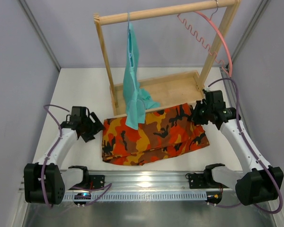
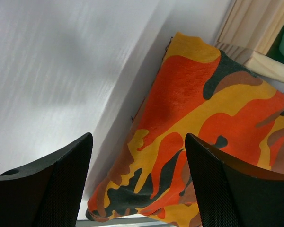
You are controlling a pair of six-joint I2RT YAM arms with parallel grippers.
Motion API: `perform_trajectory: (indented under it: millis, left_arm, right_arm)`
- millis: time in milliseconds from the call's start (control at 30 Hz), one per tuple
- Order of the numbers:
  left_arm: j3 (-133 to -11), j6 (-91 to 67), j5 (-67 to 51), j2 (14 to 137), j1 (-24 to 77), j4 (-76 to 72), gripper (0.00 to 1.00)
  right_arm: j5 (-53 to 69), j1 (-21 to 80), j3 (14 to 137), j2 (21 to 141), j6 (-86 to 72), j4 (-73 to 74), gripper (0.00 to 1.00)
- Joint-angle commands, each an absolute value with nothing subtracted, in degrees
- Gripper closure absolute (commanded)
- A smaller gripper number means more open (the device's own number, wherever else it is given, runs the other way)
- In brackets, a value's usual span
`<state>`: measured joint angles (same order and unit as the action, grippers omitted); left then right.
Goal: Place the trousers on the hanger
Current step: Fold the trousers
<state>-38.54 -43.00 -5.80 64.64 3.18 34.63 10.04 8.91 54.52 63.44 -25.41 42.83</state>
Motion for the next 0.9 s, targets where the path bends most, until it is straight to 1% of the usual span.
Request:
perform_trajectory:
  millis: [0,67,167,333,467,667,733,833,867]
  left_arm:
    - [-37.0,-44.2,-12.2,62.9,2.7,28.8,0.21]
    - [-36.2,-45.0,-14.9,62.9,2.7,27.4,0.21]
    - [-35.9,-45.3,-15.5,62.7,2.8,27.0,0.21]
    - [-35.3,-45.7,-15.8,62.3,2.7,26.4,0.21]
    - [-34.8,-46.2,-16.8,62.7,2.8,25.6,0.21]
    - [-32.0,-47.1,-19.0,62.2,2.9,23.6,0.21]
    - [-31.7,-46.9,-18.5,62.0,2.8,23.9,0.2]
    - [-31.6,-46.8,-18.6,62.5,2.9,23.8,0.21]
    - [-31.5,-46.8,-19.1,62.5,2.8,23.6,0.21]
  right_arm:
    - [6.4,8.4,57.5,62.8,-24.8,45.3,0.96]
    - [5.1,8.2,57.4,62.6,-24.8,45.5,0.96]
    - [2.2,5.9,57.5,62.2,-24.3,47.0,0.96]
    - [2.8,1.6,56.2,63.1,-22.6,46.8,0.96]
    - [4.7,-0.9,54.4,65.6,-21.5,45.1,0.96]
    - [2.6,-1.9,53.3,72.1,-20.8,42.0,0.93]
    - [1.1,-2.3,53.2,74.5,-20.7,41.1,0.89]
    - [0.3,-2.7,53.3,77.6,-20.4,40.3,0.77]
    - [0.2,-2.8,53.6,78.0,-20.3,40.7,0.77]
